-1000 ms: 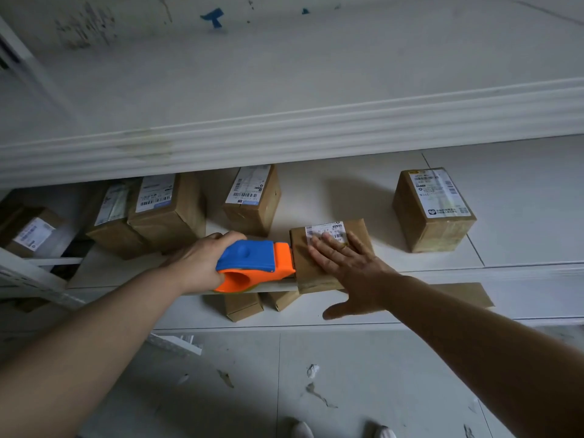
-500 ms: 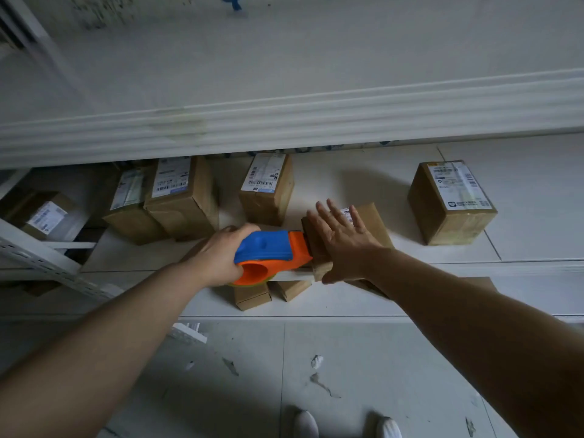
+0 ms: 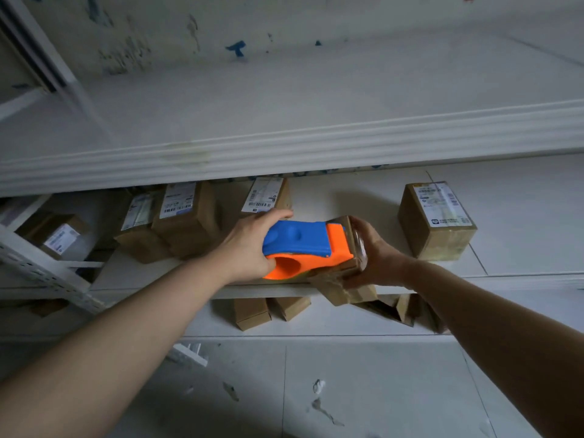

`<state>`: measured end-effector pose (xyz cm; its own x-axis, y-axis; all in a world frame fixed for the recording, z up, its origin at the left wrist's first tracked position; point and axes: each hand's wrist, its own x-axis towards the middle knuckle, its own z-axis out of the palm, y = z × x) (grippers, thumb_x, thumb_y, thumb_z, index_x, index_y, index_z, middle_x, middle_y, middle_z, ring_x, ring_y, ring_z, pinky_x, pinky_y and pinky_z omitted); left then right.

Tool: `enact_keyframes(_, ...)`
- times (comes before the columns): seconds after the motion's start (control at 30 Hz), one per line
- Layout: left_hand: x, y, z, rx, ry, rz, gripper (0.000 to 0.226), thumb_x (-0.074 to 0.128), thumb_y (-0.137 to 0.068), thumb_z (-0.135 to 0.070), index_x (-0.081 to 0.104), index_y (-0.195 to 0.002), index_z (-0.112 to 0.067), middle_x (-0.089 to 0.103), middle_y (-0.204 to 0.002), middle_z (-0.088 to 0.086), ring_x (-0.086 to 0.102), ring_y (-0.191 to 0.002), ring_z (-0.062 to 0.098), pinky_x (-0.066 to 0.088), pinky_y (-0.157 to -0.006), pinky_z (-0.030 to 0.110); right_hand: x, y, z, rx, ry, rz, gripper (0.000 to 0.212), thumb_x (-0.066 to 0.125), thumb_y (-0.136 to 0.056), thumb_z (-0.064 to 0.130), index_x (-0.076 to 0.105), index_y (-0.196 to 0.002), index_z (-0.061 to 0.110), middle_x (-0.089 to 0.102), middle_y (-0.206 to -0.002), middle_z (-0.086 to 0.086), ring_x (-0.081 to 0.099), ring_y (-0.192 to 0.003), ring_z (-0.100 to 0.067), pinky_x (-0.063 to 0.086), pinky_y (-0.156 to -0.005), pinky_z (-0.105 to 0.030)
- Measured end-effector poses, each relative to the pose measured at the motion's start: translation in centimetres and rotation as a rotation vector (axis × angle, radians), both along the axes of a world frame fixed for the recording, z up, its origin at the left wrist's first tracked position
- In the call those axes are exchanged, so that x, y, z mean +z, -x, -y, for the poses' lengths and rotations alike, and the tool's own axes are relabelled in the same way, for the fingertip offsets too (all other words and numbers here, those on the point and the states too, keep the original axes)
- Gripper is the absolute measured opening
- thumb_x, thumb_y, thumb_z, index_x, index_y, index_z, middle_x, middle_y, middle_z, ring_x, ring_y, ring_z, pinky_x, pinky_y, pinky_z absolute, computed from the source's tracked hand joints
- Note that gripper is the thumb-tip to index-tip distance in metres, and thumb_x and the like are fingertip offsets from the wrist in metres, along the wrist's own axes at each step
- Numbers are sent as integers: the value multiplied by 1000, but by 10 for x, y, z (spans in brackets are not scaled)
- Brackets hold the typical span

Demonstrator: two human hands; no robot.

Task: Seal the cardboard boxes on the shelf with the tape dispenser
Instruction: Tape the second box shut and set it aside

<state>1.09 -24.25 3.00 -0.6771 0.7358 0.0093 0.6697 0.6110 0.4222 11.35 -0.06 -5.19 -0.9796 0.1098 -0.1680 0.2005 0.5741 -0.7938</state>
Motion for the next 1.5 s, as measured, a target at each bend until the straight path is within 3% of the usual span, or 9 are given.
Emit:
enact_keyframes(0.13,-1,-4,-22,-1,-10,-15,78,69,-66,-3,45,-136,-28,55,-117,-2,53,-97,16,41,-81,24,13,2,-5,89,-170,-109,143,91,-49,34,-7,-152,27,20,-154,-2,22,-141,-21,23,-116,-46)
enact_keyframes(0.37,-1,9,-11,7,42,-33,79,68,-66,0,44,-137,-28,54,-123,-2,53,-108,17,43,-91,31,12,11,-11,84,-176,-137,135,90,-55,20,-2,-153,21,28,-152,-1,26,-139,-18,24,-114,-30)
enact_keyframes(0.5,-7,26,36,120,79,-17,77,67,-67,4,47,-133,-28,56,-116,-1,56,-101,17,38,-81,21,6,8,-26,44,-87,-76,135,92,-55,18,-1,-153,25,25,-149,1,31,-134,-17,32,-114,-36)
enact_keyframes(0.7,-17,28,47,113,46,65,74,67,-69,6,42,-119,-41,52,-101,-22,53,-87,-10,36,-67,3,2,-3,-39,14,-41,-49,135,92,-55,13,0,-153,27,24,-146,5,32,-131,-15,35,-112,-33)
enact_keyframes(0.97,-38,31,45,120,90,67,70,67,-68,4,46,-125,-32,56,-108,-4,56,-93,10,43,-74,21,3,-2,-36,42,-71,-53,133,90,-58,14,-2,-153,26,23,-146,4,32,-129,-15,37,-108,-31)
enact_keyframes(1.07,-49,28,30,77,153,62,71,67,-64,-7,42,-123,-40,55,-108,-1,58,-97,19,51,-80,37,7,3,-33,92,-205,-42,130,87,-62,24,-6,-153,24,14,-153,3,27,-137,-22,32,-113,-38)
enact_keyframes(1.23,-61,19,6,47,217,38,73,71,-64,-15,36,-122,-43,53,-109,-2,57,-97,23,54,-78,45,21,6,-21,208,-782,137,133,70,-68,64,-25,-148,15,-32,-155,-5,-34,-139,-33,-14,-113,-59)
enact_keyframes(1.33,-61,20,0,41,234,32,75,74,-67,-14,35,-125,-41,50,-111,-2,56,-99,22,54,-80,45,25,6,-5,269,-976,75,143,62,-59,81,-27,-146,10,-37,-151,-13,-38,-136,-34,-12,-112,-62)
enact_keyframes(1.5,-58,22,0,37,243,36,75,74,-69,-10,36,-126,-40,49,-113,-3,55,-101,20,54,-81,42,30,13,4,350,-953,123,142,71,-62,72,-28,-146,15,-33,-153,-12,-33,-139,-33,-6,-114,-62)
